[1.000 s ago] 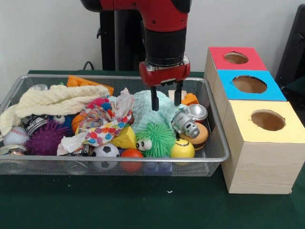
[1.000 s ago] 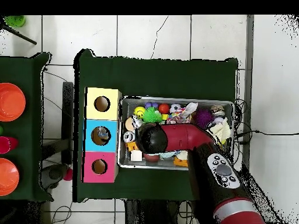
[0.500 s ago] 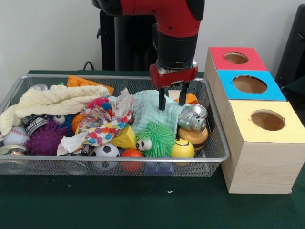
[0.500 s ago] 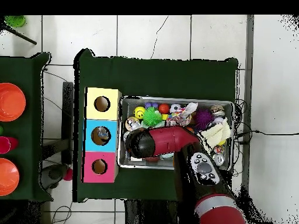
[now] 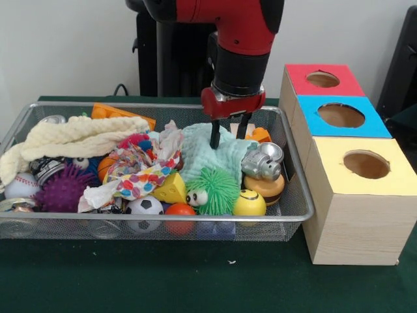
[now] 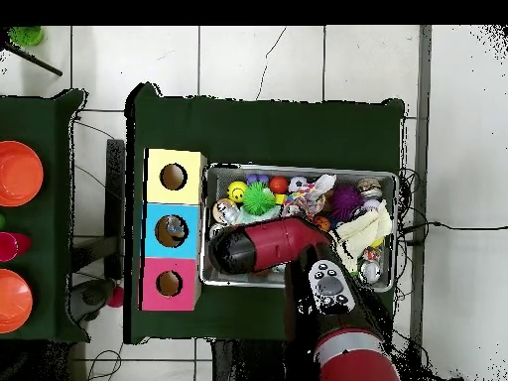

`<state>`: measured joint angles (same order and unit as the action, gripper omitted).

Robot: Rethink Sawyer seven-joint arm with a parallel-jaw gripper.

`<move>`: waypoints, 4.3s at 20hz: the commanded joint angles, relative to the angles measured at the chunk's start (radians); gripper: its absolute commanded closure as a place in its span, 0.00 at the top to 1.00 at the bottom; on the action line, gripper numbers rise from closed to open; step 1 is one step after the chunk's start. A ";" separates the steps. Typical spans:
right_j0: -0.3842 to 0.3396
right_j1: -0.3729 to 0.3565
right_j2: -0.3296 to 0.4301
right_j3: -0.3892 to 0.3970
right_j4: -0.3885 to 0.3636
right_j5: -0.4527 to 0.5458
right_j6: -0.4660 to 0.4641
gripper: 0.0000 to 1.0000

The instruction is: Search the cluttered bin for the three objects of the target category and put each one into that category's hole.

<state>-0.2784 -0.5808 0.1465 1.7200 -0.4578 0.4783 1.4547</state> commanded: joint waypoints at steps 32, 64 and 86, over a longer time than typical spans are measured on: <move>0.050 0.213 -0.173 -0.231 -0.067 -0.155 0.155 0.00; 0.082 -0.082 -0.163 -0.207 -0.253 0.074 -0.194 0.00; -0.305 -0.098 0.183 -0.237 -0.329 0.110 -0.483 0.00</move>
<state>-0.5594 -0.6984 0.1704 1.5409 -0.7076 0.4676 1.3523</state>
